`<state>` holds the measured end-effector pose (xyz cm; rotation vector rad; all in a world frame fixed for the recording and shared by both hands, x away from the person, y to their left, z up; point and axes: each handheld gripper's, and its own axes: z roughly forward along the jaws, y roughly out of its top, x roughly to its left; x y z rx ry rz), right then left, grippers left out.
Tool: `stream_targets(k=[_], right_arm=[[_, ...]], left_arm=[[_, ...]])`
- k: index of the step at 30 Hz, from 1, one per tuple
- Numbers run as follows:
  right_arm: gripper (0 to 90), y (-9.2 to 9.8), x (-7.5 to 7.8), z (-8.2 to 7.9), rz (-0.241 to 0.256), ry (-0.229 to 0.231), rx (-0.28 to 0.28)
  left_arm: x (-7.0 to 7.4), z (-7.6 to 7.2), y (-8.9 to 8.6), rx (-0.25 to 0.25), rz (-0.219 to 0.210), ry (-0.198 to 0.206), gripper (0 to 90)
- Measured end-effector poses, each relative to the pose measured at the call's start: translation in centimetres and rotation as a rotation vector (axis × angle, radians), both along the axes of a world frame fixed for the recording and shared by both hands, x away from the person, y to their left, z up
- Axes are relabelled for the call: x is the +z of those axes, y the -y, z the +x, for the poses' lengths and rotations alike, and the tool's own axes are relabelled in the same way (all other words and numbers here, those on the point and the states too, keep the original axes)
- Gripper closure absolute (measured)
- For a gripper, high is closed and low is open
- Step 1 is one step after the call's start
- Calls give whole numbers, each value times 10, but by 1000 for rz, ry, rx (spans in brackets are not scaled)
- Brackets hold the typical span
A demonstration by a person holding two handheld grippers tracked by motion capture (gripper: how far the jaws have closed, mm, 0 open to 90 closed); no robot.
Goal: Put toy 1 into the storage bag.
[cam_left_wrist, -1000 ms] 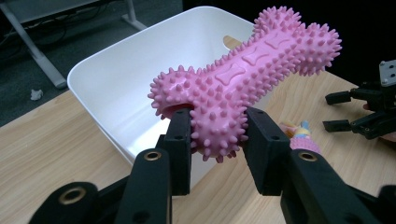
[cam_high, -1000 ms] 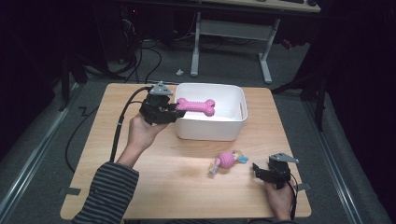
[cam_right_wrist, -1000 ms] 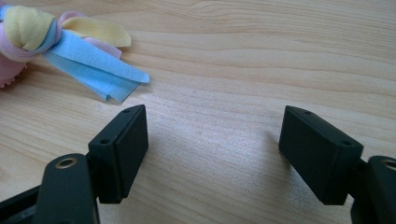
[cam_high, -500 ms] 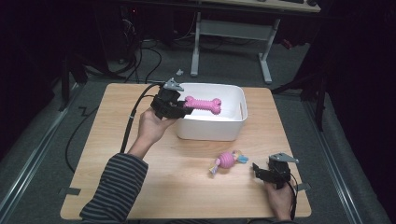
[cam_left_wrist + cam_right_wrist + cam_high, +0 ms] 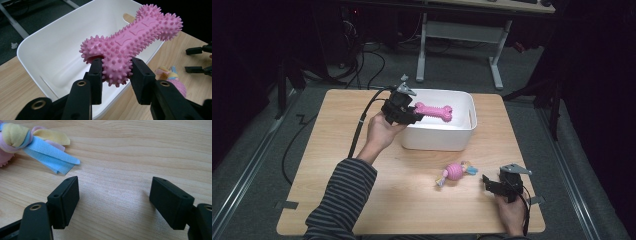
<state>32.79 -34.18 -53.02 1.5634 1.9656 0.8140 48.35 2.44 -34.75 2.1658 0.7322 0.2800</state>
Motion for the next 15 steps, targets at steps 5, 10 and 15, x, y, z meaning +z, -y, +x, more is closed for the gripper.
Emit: stream_targets(k=[5, 10, 15], right_arm=[[241, 0, 0, 0, -1, 1, 1], [241, 0, 0, 0, -1, 2, 2], [241, 0, 0, 0, -1, 2, 2]], left_arm=[[-6, 3, 5, -4, 24, -5, 641], [-10, 6, 10, -6, 55, -8, 641], [-14, 9, 13, 0, 71, -18, 640]])
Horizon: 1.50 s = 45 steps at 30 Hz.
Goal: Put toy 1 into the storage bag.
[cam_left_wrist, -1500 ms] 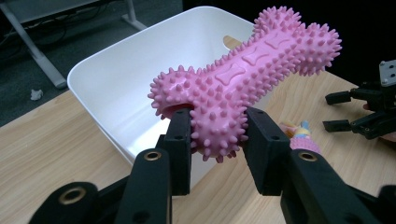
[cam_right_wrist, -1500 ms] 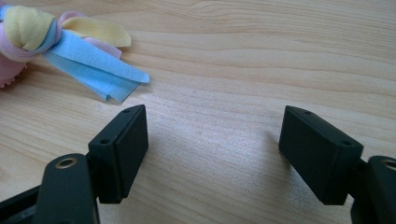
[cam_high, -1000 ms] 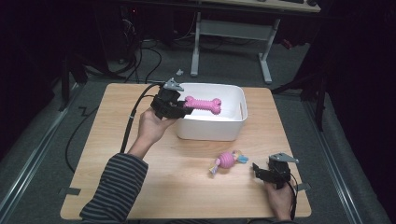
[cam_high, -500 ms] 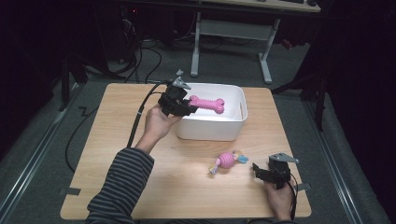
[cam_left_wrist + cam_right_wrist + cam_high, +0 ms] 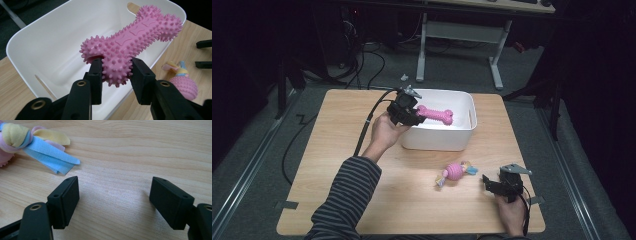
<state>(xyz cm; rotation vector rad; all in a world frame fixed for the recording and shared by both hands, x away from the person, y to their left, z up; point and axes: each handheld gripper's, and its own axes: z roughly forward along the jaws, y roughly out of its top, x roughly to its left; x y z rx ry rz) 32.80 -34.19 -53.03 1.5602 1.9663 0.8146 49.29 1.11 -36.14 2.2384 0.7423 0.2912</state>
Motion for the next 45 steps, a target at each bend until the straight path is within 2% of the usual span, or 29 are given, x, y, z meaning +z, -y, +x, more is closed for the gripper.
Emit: stream_targets(k=[17, 39, 44, 45], right_arm=[[241, 0, 0, 0, 0, -1, -1], [241, 0, 0, 0, 0, 0, 1], [241, 0, 0, 0, -1, 0, 1], [241, 0, 0, 0, 0, -1, -1]], left_arm=[[-9, 4, 9, -4, 44, -15, 639], [-11, 6, 11, -14, 47, -36, 635], [-12, 7, 11, -15, 46, -50, 629], [-13, 8, 11, -11, 40, -64, 614]])
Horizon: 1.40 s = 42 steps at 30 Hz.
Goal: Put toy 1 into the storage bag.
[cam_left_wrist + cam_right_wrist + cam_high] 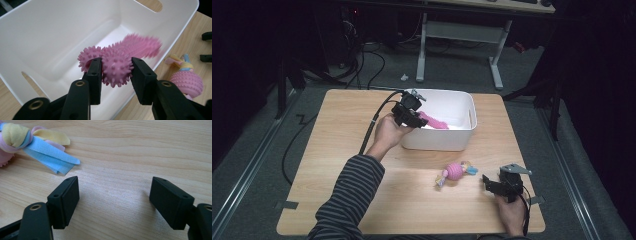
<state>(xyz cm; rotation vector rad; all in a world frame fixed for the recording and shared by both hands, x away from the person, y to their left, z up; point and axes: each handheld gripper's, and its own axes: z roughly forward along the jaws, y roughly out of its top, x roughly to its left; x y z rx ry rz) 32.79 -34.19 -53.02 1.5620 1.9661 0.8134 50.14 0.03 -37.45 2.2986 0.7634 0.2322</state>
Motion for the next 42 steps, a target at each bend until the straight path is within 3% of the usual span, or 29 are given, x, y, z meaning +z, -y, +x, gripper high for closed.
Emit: stream_targets(k=[4, 13, 18, 28, 31, 42], right_arm=[[240, 0, 0, 0, 0, 1, 2], [240, 0, 0, 0, 0, 1, 3], [240, 0, 0, 0, 0, 1, 3], [240, 0, 0, 0, 0, 1, 3], [240, 0, 0, 0, 1, 0, 2], [240, 0, 0, 0, 1, 0, 3]], left_arm=[[7, -1, -2, 11, -48, 14, 589], [17, -11, -12, 24, -70, 48, 487], [27, -22, -29, 45, -117, 83, 447], [34, -40, -59, 96, -162, 123, 424], [36, -45, -67, 110, -156, 141, 419], [35, -62, -100, 159, -196, 151, 411]])
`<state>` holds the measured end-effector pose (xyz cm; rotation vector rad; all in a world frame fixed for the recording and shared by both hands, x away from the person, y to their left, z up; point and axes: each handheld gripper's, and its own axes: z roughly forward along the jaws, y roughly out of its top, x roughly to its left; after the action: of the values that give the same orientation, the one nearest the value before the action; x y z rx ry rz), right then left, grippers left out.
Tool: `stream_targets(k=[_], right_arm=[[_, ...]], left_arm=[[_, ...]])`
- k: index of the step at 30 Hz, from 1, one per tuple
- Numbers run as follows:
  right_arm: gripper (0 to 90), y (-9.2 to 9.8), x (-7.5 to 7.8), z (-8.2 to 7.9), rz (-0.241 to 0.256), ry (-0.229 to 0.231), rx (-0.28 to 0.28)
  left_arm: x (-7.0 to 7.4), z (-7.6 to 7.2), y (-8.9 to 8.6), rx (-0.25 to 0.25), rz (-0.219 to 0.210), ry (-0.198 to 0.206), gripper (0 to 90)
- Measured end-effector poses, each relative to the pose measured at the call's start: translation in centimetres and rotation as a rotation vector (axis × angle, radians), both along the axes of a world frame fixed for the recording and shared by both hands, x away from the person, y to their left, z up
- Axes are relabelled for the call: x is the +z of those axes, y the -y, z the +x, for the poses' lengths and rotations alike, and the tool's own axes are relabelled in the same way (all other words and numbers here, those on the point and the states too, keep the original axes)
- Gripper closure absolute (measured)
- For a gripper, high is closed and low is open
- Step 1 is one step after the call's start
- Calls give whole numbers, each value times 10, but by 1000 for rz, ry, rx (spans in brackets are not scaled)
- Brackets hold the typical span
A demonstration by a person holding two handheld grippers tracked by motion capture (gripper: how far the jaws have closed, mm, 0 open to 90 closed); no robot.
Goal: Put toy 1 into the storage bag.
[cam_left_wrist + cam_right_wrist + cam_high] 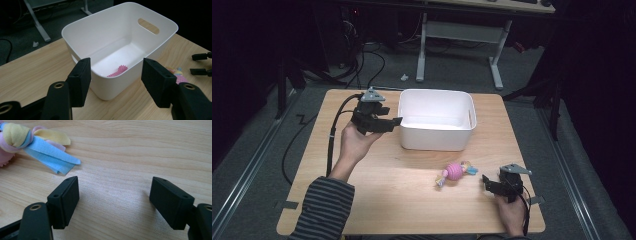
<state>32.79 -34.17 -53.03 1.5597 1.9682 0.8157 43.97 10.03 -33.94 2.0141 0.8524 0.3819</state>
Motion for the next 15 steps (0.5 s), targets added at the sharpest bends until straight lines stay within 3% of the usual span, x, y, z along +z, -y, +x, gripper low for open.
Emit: stream_targets(k=[15], right_arm=[[240, 0, 0, 0, 0, 0, 1]], left_arm=[[-10, -20, -35, 64, -29, 7, 400]])
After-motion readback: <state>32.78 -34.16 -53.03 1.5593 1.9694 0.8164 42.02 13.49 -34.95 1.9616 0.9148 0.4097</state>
